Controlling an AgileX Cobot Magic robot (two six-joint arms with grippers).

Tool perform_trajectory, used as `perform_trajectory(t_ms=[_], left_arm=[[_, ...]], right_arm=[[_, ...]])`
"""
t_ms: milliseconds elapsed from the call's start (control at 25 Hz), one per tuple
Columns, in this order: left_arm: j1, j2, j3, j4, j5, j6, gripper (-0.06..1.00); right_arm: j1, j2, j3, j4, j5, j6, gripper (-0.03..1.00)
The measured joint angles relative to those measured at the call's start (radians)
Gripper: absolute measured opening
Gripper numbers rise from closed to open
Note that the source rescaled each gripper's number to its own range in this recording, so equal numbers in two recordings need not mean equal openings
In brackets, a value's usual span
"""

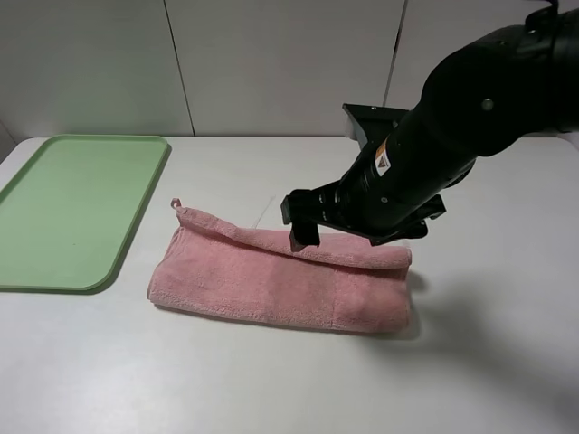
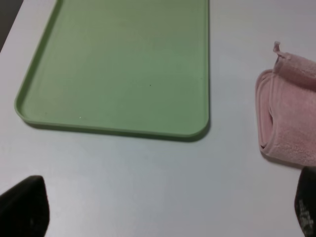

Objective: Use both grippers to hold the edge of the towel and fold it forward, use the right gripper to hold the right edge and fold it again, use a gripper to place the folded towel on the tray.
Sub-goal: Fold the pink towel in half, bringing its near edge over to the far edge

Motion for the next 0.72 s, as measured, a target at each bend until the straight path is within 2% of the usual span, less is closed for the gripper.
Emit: perform_trajectory(t_ms=[240, 480, 720], left_arm=[[0.000, 0.000, 0.000, 0.000, 0.001, 0.000, 1.00], [0.000, 0.000, 0.000, 0.000, 0.001, 0.000, 1.00], [0.000, 0.000, 0.000, 0.000, 0.001, 0.000, 1.00]], right_arm=[[0.000, 0.084, 0.000, -0.015, -0.040, 0.105, 1.00], [0.000, 0.195, 0.000, -0.024, -0.055, 0.161, 1.00], [-0.027, 0.267, 0.000, -0.037, -0.130, 0.173, 1.00]])
